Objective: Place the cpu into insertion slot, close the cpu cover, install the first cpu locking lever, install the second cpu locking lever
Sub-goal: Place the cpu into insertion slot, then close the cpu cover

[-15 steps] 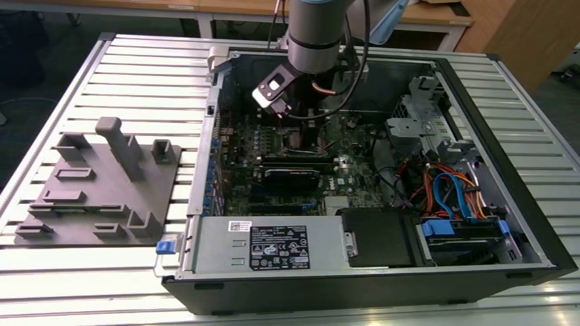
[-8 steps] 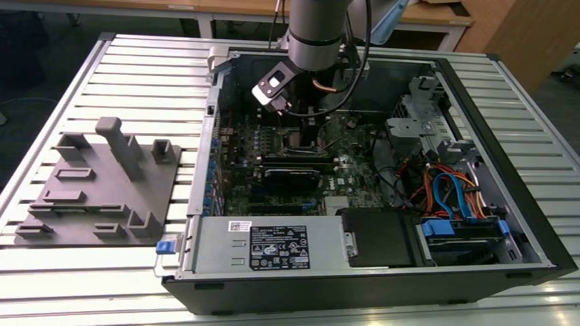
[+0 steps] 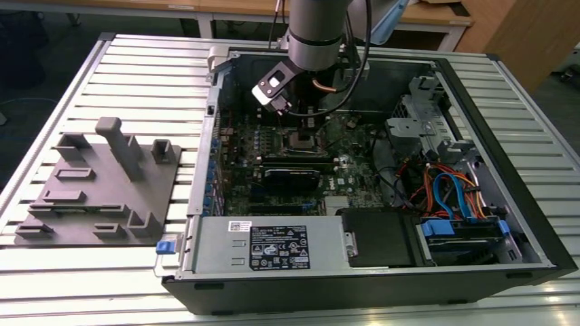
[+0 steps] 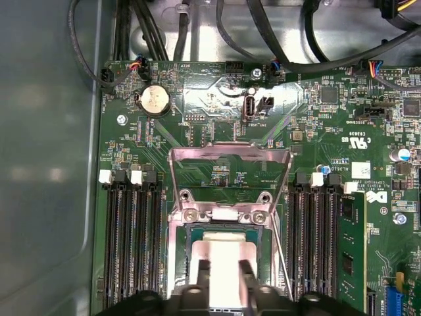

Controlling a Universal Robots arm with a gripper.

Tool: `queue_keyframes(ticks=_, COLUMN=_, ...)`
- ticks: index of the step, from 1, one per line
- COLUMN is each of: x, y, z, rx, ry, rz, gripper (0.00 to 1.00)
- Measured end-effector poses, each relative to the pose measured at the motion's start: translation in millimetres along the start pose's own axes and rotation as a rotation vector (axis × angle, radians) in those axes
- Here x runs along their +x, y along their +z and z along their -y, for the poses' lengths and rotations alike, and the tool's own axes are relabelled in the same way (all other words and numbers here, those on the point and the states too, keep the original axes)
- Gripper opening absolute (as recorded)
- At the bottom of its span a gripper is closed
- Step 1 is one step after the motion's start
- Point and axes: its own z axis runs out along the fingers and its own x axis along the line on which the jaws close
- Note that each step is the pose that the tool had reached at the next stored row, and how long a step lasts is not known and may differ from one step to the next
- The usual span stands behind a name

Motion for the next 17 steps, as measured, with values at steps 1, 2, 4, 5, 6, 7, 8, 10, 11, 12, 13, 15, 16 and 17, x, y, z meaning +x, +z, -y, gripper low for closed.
queue_keyframes(ticks=1, x=0.0, y=0.0, z=0.0, rx=0.0001, ry=0.0, rz=0.0, gripper=0.24)
queue_keyframes(ticks=2, x=0.0, y=0.0, z=0.0, rx=0.0002, ry=0.0, rz=0.0, gripper=0.24)
queue_keyframes(ticks=4, x=0.0, y=0.0, z=0.0, rx=0.0003, ry=0.0, rz=-0.0001, gripper=0.12)
queue_keyframes(ticks=5, x=0.0, y=0.0, z=0.0, rx=0.0003, ry=0.0, rz=-0.0003, gripper=0.12)
queue_keyframes(ticks=6, x=0.0, y=0.0, z=0.0, rx=0.0004, ry=0.0, rz=-0.0003, gripper=0.1)
queue_keyframes(ticks=7, x=0.0, y=0.0, z=0.0, rx=0.0005, ry=0.0, rz=-0.0004, gripper=0.1)
queue_keyframes(ticks=8, x=0.0, y=0.0, z=0.0, rx=0.0005, ry=0.0, rz=-0.0004, gripper=0.1)
queue_keyframes(ticks=10, x=0.0, y=0.0, z=0.0, rx=0.0009, ry=0.0, rz=-0.0006, gripper=0.1)
queue_keyframes(ticks=11, x=0.0, y=0.0, z=0.0, rx=0.0012, ry=0.0, rz=-0.0009, gripper=0.1)
queue_keyframes(ticks=12, x=0.0, y=0.0, z=0.0, rx=0.0012, ry=0.0, rz=-0.001, gripper=0.1)
queue_keyframes(ticks=13, x=0.0, y=0.0, z=0.0, rx=0.0013, ry=0.0, rz=-0.001, gripper=0.1)
queue_keyframes(ticks=15, x=0.0, y=0.0, z=0.0, rx=0.0014, ry=0.0, rz=-0.0012, gripper=0.1)
queue_keyframes(ticks=16, x=0.0, y=0.0, z=0.0, rx=0.0015, ry=0.0, rz=-0.0012, gripper=0.1)
queue_keyframes(ticks=17, x=0.0, y=0.0, z=0.0, rx=0.0016, ry=0.0, rz=-0.0012, gripper=0.1)
